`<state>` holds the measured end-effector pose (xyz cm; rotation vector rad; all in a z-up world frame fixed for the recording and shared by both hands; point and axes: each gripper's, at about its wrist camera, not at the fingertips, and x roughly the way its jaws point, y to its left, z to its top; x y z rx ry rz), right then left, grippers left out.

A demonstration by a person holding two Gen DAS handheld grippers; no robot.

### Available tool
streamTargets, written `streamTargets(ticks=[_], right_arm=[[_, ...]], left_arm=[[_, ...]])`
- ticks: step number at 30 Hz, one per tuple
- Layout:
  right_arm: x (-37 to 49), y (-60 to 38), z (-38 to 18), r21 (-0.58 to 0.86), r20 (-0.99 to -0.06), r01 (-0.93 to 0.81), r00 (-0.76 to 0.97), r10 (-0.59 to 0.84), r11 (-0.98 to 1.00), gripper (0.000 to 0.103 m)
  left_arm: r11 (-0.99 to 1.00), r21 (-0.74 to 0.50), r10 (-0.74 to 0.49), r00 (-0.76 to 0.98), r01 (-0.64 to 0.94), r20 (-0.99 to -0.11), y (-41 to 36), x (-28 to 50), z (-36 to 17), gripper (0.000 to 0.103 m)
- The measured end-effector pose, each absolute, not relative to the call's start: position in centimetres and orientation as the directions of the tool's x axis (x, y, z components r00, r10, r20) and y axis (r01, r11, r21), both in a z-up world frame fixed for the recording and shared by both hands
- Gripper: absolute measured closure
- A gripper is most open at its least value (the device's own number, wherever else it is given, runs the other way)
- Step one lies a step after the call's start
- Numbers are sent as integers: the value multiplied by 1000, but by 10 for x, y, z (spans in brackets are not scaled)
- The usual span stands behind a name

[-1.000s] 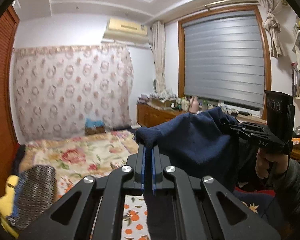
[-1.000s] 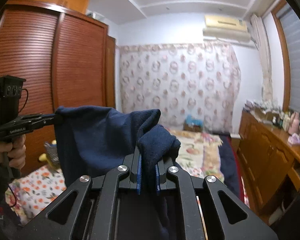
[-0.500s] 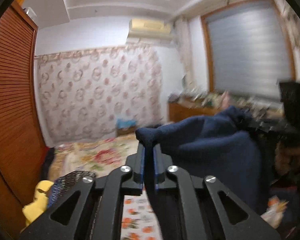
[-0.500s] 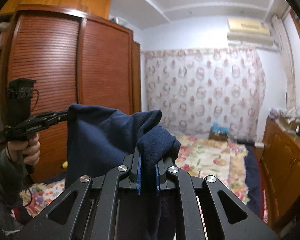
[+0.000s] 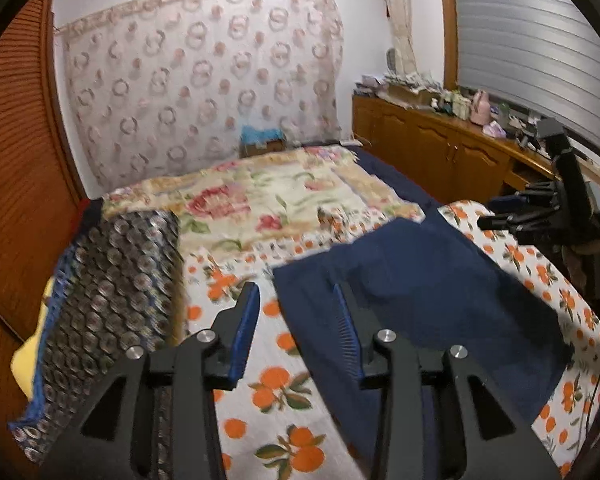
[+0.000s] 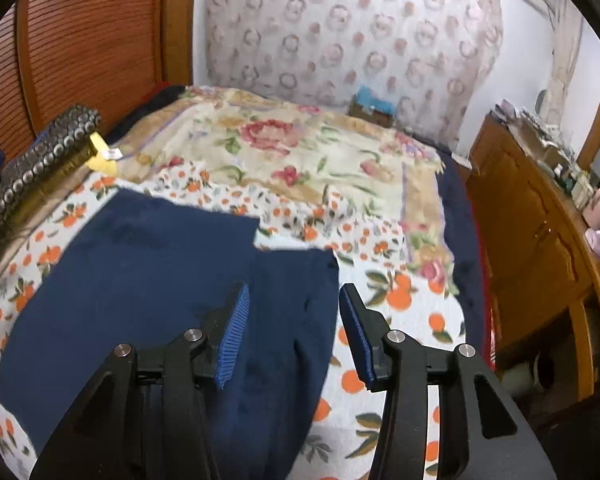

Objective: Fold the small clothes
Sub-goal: 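Lower the shirt flat onto the sheet and open both grippers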

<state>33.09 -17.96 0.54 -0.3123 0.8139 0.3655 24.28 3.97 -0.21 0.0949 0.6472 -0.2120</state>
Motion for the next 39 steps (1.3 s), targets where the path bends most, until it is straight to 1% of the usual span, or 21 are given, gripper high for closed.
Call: streamTargets(ticks=[5,9,17,23,24,25,29,31,35,39], right_arm=[[300,-190,6,-53,-745,-485,602,289,873,56],[276,-194,-3,-4,-751,-501,573,328,865,56],[249,-195,-16,18,-761,-509,551,342,861,56],[216,-207,-26,32,-771,-493,541,335,870,56],[211,-209,-29,34,-776,-486,538,330,873,55],[204,-212,-33,36,-780,-475,537,322,879,51],[187,-220,-48,57,-792,-447,524,313,893,47],[179,-223,-53,49,-796,-431,529,296,901,46],[172,-232,-57,81,-795,-402,525,303,912,43],[168,-235,-57,88,-789,-397,531,307,914,42]], left_arm=[[969,-1,-192,747,248,-637,25,226,-19,66],[964,-33,-217,710,263,-670,19,205,-39,66],[958,-84,-247,637,275,-731,12,171,-75,66],[958,-118,-262,625,263,-735,17,146,-82,66],[957,-121,-266,624,265,-735,17,142,-82,66],[955,-126,-272,623,269,-733,17,138,-82,66],[951,-142,-288,624,274,-726,19,125,-80,66],[949,-154,-298,622,275,-724,21,122,-79,65],[943,-191,-324,623,273,-712,26,114,-77,63],[935,-226,-351,610,275,-710,27,110,-78,62]])
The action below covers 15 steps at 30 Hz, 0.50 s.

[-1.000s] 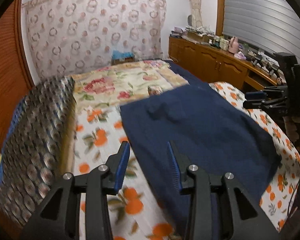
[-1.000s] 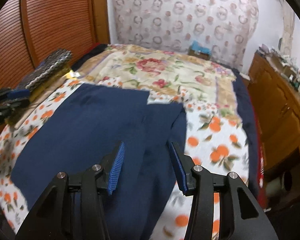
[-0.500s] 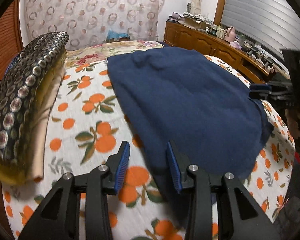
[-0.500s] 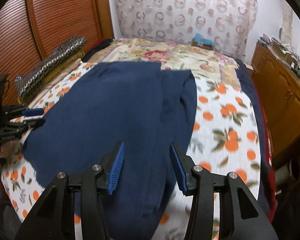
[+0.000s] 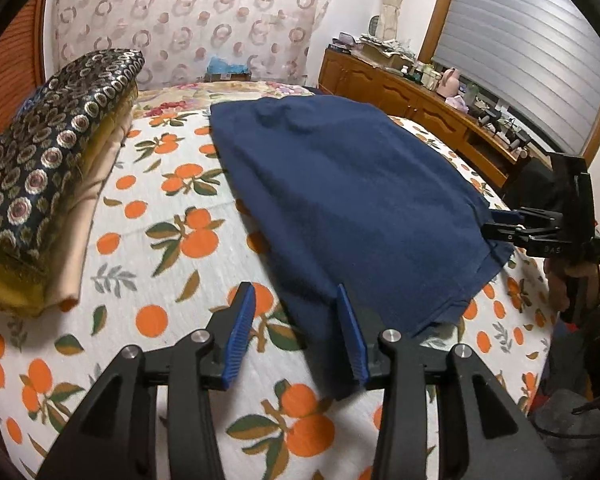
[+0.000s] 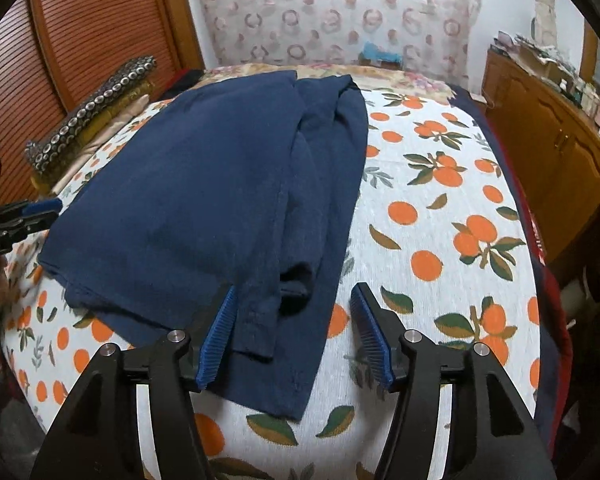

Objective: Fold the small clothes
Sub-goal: 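Lower the shirt flat onto the sheet and open both grippers, then grasp the shirt hem with the left gripper while the right gripper grasps it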

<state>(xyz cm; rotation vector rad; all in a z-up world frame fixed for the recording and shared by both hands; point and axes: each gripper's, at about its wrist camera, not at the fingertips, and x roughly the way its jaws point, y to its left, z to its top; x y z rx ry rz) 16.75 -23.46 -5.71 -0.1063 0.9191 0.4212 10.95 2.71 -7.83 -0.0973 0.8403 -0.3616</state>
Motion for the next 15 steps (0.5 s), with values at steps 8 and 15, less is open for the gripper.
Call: streamTargets(ticks=[8,15], right_arm=[[159,-223,-58,79,-785,-438,526,327,895,46],[159,-224,-59,86,-776,-449,530,343,889,66]], left_arm=[[922,-253,-382,584,292,-716,23,102,-83,53],[933,-210,-347,578,291,-739,10,100,-89,53]])
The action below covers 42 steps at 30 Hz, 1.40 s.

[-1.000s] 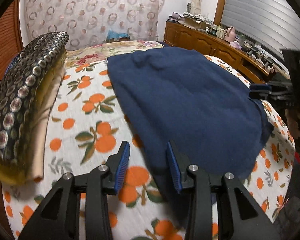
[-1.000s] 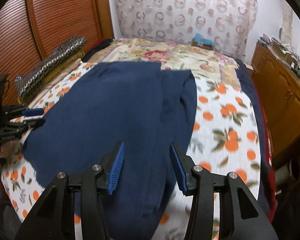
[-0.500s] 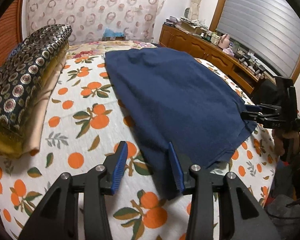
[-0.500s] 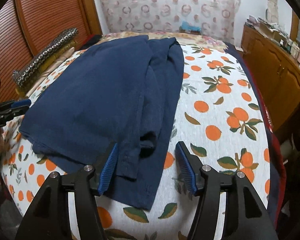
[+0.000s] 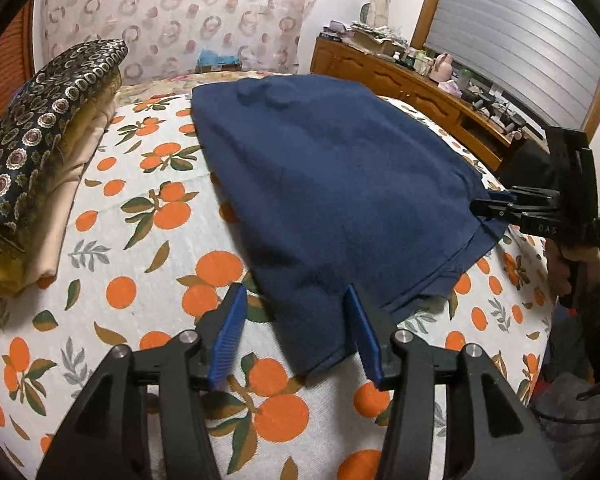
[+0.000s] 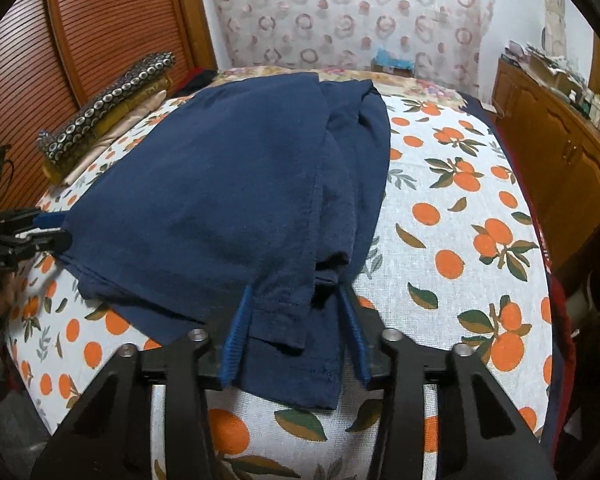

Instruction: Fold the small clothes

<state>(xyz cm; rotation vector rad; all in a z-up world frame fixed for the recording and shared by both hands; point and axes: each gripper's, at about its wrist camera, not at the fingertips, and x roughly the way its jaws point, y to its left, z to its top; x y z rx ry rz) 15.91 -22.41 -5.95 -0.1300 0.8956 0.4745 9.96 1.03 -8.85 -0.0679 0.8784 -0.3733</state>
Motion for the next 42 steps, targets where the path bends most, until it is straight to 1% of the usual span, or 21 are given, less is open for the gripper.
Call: streamTargets(ticks=[1,2,3,4,5,6,7,8,14,18,23,26,29,31,36,37,38,39,40,41,42], right_arm=[[159,-224,-60,89,-775,-453,528,347,887,74],[160,-224,-59,91,-773,-455,529,350,886,78],[160,-225,-59,98,-772,-458,526,358,884,80],[161,-226,-60,112,-769,-465,519,373,878,85],[162,-227,-59,128,-766,-474,511,391,871,90],[163,-228,-59,147,-761,-480,504,409,865,94],[163,-230,-58,165,-754,-486,499,427,858,95],[164,-232,-55,189,-742,-491,495,451,850,97],[176,-246,-15,287,-637,-518,525,564,806,99],[203,-244,13,277,-597,-531,558,576,801,99],[263,-243,36,276,-565,-504,603,563,818,101],[301,-235,41,233,-567,-490,633,527,840,102],[344,-228,36,219,-584,-464,643,496,858,102],[368,-223,28,210,-606,-443,641,472,871,102],[400,-221,15,190,-665,-410,615,424,892,102],[404,-221,12,183,-678,-405,608,413,896,100],[409,-222,10,164,-695,-388,607,385,907,92],[411,-222,9,145,-704,-376,610,363,915,86],[412,-225,10,134,-707,-368,615,349,920,83],[413,-227,10,137,-706,-369,615,352,919,83],[413,-229,11,138,-706,-372,613,355,918,80]], left_arm=[[933,-211,-347,576,290,-740,10,100,-88,53],[932,-214,-349,573,292,-741,9,100,-88,53],[929,-218,-357,568,299,-742,9,100,-88,64],[920,-234,-377,553,314,-743,8,102,-88,79],[912,-249,-395,538,326,-744,7,103,-88,82],[910,-252,-400,534,330,-745,6,105,-86,94],[907,-256,-406,533,335,-742,5,105,-84,101],[904,-259,-412,535,340,-737,4,106,-80,102],[898,-275,-435,610,342,-662,9,129,-34,103],[911,-264,-412,659,317,-629,17,172,-8,103],[929,-243,-371,698,280,-612,23,234,8,103],[935,-247,-355,707,255,-612,27,274,6,102],[941,-260,-336,695,218,-636,28,315,-7,102],[948,-261,-312,681,181,-663,29,337,-20,102],[948,-281,-310,632,150,-710,31,367,-43,100],[949,-276,-308,626,150,-717,30,370,-44,100],[952,-265,-302,621,155,-723,29,371,-47,99],[954,-254,-298,622,161,-724,28,370,-46,98],[955,-245,-294,627,166,-722,27,369,-45,94],[957,-231,-288,635,174,-717,26,367,-43,91],[960,-218,-281,645,178,-710,27,366,-39,79]])
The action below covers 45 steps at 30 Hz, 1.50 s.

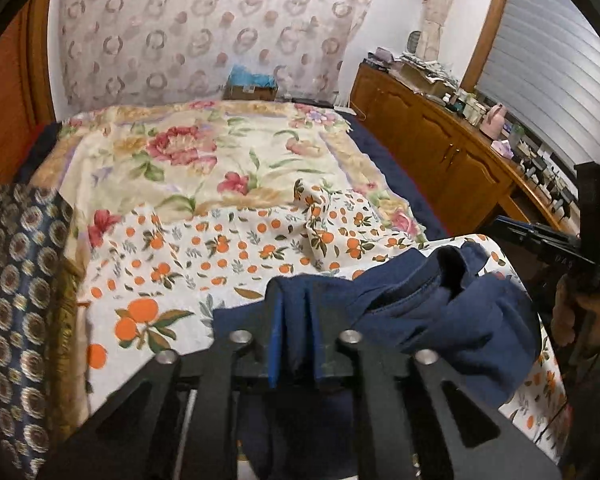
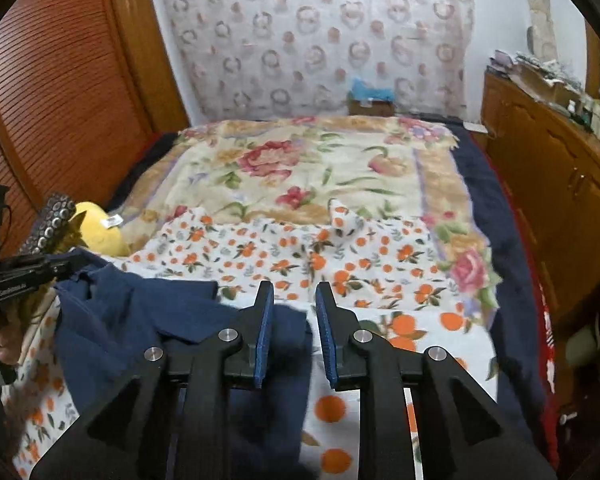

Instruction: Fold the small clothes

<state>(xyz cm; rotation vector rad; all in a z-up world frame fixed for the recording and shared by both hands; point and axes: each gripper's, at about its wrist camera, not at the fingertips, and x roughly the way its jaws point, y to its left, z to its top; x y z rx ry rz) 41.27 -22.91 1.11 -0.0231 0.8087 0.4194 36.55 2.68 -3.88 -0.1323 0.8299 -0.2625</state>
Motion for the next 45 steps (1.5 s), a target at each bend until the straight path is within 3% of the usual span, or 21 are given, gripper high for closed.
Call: streamTargets(ticks=[2,4,11,21,27,28,30,31,33,35,37,42,45], right_arm=[[405,-231,15,112,-703,-381,623,344,918,71],[397,-231,16,87,-701,-404,625,344,911,67],[353,-242,11,68,-705,-432,617,350,899,54],[335,-258,-21,180,-759,-384,532,376,906,52],[338,-261,-38,296,-775,-352,454,439,888,52],[339,-261,-39,313,-772,-350,448,451,883,53],[341,-259,-37,352,-753,-373,432,496,858,69],[341,-257,-34,354,-743,-393,433,510,849,88],[341,-251,-24,315,-726,-429,466,507,846,95],[342,-247,-11,281,-695,-447,515,501,849,96],[346,-244,3,245,-664,-454,565,490,857,97],[352,-228,29,112,-578,-475,683,446,873,97],[362,-220,30,53,-554,-454,728,404,889,97]], left_arm=[[958,-212,-286,664,191,-691,30,362,-30,63],[953,-223,-303,673,206,-675,35,357,-21,60],[947,-226,-321,686,228,-653,41,330,-13,58],[937,-224,-345,614,267,-710,22,321,-46,58],[949,-164,-298,598,269,-744,9,343,-59,58],[952,-152,-287,601,266,-745,8,349,-61,58],[952,-164,-292,597,259,-747,10,360,-63,58],[948,-181,-306,597,260,-742,12,366,-63,58],[945,-198,-320,604,261,-730,14,373,-62,58],[940,-211,-334,609,266,-720,16,377,-60,60],[929,-233,-364,609,287,-705,18,376,-59,96],[958,-229,-283,676,171,-680,40,365,-50,97],[974,-192,-221,669,118,-710,49,363,-58,97]])
